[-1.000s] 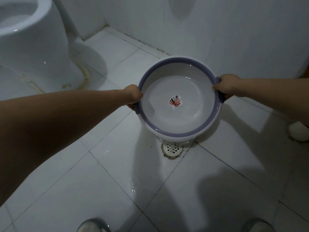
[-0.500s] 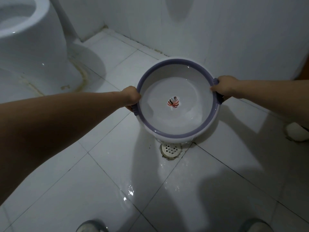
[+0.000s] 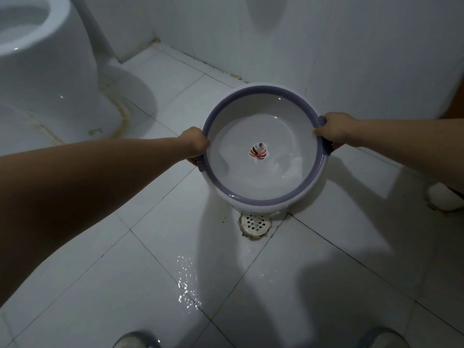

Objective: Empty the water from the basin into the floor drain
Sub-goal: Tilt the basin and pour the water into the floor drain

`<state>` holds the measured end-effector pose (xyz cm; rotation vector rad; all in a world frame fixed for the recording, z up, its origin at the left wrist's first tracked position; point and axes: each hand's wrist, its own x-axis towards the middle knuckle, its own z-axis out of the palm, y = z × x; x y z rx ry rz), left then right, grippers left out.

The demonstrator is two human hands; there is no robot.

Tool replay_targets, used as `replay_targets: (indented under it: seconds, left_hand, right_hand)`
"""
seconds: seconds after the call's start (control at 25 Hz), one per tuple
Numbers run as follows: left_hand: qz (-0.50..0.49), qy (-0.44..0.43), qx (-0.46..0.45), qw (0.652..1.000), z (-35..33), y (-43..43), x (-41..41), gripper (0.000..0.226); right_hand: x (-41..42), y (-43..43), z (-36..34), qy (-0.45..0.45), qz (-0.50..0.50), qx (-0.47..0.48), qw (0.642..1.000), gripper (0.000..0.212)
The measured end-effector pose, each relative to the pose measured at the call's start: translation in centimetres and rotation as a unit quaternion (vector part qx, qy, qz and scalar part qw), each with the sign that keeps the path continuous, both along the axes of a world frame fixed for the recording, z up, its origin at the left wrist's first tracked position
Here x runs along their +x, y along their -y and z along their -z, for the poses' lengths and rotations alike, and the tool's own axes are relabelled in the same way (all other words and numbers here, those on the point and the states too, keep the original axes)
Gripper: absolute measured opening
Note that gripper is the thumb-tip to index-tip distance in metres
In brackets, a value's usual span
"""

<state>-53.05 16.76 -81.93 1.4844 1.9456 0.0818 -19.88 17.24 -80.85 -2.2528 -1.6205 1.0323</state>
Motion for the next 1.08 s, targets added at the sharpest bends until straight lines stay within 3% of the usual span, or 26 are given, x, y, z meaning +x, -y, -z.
replay_targets:
  seconds: [0.88,1.08]
  left_hand:
    - [-0.017,0.026,-0.005,1.0,-0.27,0.57,-0.11,0.033]
    - [-0.021,0.03,-0.007,0.999,-0.12,0.73,-0.14,0.033]
  right_hand:
    - [-0.28,0.6,0.37,0.005,-0.005,-0.012,1.0,0.044]
    - [-0.28,0.64,0.71,0.007,-0.005,-0.015,1.0,0.037]
